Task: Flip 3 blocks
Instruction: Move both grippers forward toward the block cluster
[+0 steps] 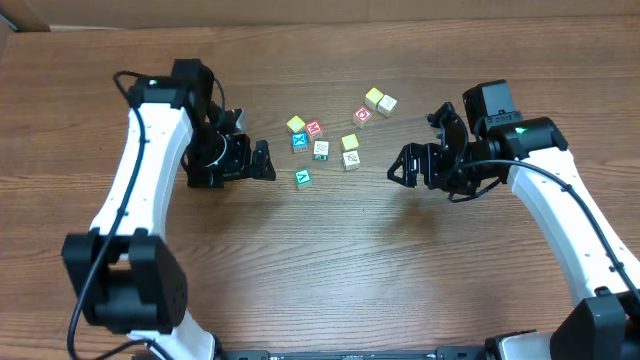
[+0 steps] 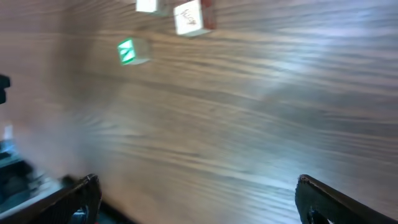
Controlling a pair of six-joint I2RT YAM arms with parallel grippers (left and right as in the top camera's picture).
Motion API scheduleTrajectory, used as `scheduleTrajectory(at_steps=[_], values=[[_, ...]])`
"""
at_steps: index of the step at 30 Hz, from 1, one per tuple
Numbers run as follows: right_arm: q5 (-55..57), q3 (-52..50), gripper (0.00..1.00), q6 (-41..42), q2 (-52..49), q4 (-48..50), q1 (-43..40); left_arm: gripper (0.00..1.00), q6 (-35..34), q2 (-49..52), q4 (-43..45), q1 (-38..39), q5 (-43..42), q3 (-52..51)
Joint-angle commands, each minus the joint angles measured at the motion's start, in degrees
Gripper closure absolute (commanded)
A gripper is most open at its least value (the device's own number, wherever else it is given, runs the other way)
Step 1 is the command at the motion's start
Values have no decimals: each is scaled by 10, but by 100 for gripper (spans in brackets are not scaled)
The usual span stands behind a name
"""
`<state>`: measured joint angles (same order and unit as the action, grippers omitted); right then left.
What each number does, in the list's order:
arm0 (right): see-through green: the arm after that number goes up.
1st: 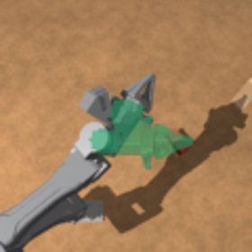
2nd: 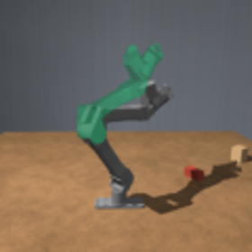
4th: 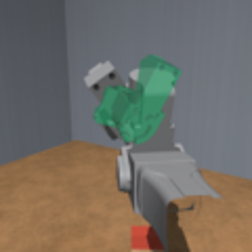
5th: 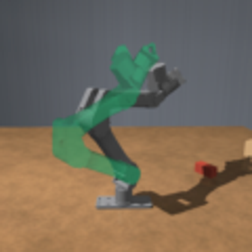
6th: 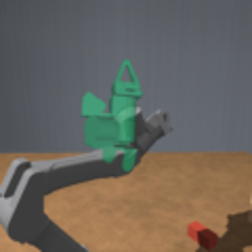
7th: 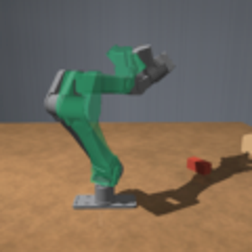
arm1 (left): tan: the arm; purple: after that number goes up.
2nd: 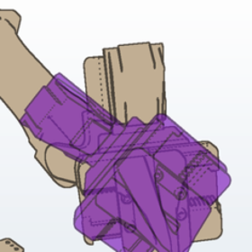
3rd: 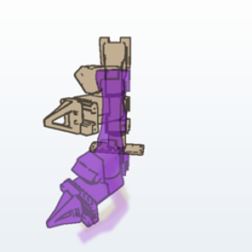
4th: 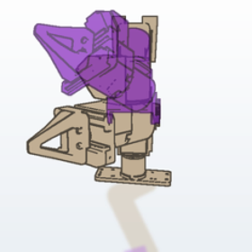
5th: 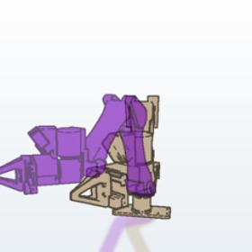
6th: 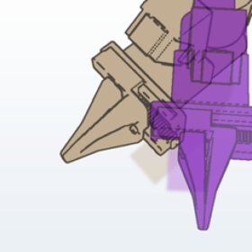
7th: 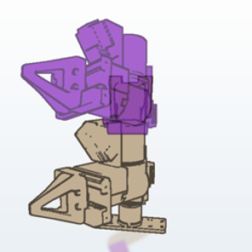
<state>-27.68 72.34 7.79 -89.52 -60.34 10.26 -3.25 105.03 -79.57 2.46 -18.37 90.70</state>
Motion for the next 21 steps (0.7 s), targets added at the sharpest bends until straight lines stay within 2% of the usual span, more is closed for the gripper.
scheduleTrajectory(at_steps=[1,3,5,7,13,18,21], values=[[66,16,0,-7,7,26,3,0,-31,31,9,-5,-23,13],[85,15,0,-10,7,43,3,0,4,41,13,-5,-35,13],[71,15,0,-77,7,59,7,0,62,43,31,-5,-110,13],[80,14,0,-109,2,71,16,0,80,40,55,-5,-157,13],[106,15,0,-102,-56,112,76,0,10,38,108,-5,-161,13],[119,15,0,-86,-123,179,141,1,11,38,112,-6,-148,13],[75,15,0,-87,-148,216,167,2,10,38,112,-6,-118,13]])
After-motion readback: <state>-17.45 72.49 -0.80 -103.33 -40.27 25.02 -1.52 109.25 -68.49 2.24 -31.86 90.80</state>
